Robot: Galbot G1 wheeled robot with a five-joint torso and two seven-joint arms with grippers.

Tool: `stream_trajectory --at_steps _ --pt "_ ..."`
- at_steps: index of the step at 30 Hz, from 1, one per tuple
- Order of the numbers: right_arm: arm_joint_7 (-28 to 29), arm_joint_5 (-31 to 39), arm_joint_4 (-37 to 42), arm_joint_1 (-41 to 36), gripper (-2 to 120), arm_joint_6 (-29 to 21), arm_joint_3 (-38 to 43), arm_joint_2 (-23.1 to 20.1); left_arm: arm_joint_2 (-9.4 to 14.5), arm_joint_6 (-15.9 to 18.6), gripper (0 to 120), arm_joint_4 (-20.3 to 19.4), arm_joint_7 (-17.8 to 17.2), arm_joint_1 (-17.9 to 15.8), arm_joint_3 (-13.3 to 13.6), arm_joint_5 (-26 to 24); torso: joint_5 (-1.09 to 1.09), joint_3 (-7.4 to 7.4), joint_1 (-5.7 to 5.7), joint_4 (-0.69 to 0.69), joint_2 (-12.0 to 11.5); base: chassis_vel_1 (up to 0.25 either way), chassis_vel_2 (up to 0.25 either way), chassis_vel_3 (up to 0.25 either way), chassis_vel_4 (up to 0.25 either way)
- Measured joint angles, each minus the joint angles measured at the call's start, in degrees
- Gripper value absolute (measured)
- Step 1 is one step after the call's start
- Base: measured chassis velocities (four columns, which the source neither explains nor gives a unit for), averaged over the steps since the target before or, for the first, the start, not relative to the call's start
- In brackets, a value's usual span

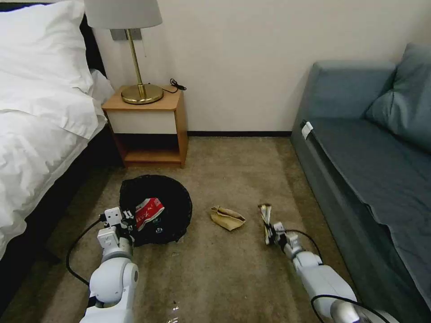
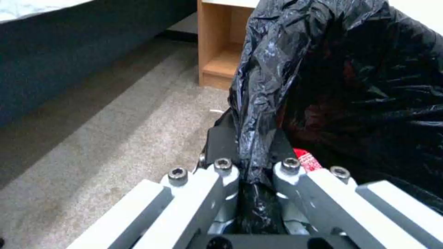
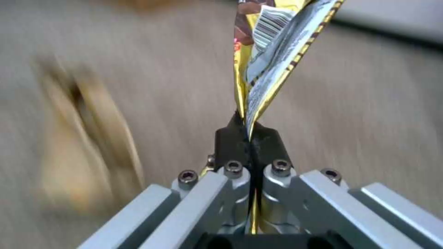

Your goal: Pick up the trash bin, then pick up the garbage on the floor and place it into the trash bin.

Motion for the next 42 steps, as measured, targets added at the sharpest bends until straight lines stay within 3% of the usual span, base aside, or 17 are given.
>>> stream_trajectory --at_steps 2,4,10,11,19,28,42 --pt "0.8 1.4 4.0 -0.5 0 0.0 -1.7 -0.3 0.0 0.0 3 0.1 0.0 0.0 0.1 0.0 0.00 0.00 0.00 0.00 0.0 0.000 0.000 0.000 0.000" --pt "3.9 3.3 14.2 -1.2 0 0.5 -6.0 -0.5 -0.1 0.0 3 0.4 -0.1 -0.3 0.3 0.1 0.00 0.00 0.00 0.01 0.0 0.000 0.000 0.000 0.000" --pt "8.7 5.9 25.7 -1.2 0 0.4 -12.4 -0.3 -0.2 -0.1 3 0.7 -0.3 -0.7 0.7 0.2 0.00 0.00 0.00 0.01 0.0 0.000 0.000 0.000 0.000" --pt "11.5 6.5 30.5 -0.8 0 -0.1 -15.5 -0.2 -0.3 -0.1 3 0.8 -0.3 -0.7 0.9 0.3 0.00 0.00 0.00 0.01 0.0 0.000 0.000 0.000 0.000" --pt "18.2 9.3 40.5 2.2 0 -3.1 -24.3 0.2 -0.6 -0.1 3 0.7 -0.5 -0.7 1.3 0.6 -0.01 0.00 0.00 0.01 0.0 0.000 0.000 0.000 0.000" --pt "19.6 9.6 39.5 4.1 0 -3.8 -31.4 2.6 -1.2 -0.1 3 0.4 -0.6 -0.9 2.1 1.0 0.01 0.00 0.00 0.01 0.0 0.000 0.000 0.000 0.000" --pt "18.5 6.1 33.3 3.1 0 -2.3 -34.0 4.4 -2.0 0.4 3 0.1 -1.2 -1.2 3.8 1.1 0.02 0.00 0.00 0.00 0.0 0.000 0.000 0.000 0.000"
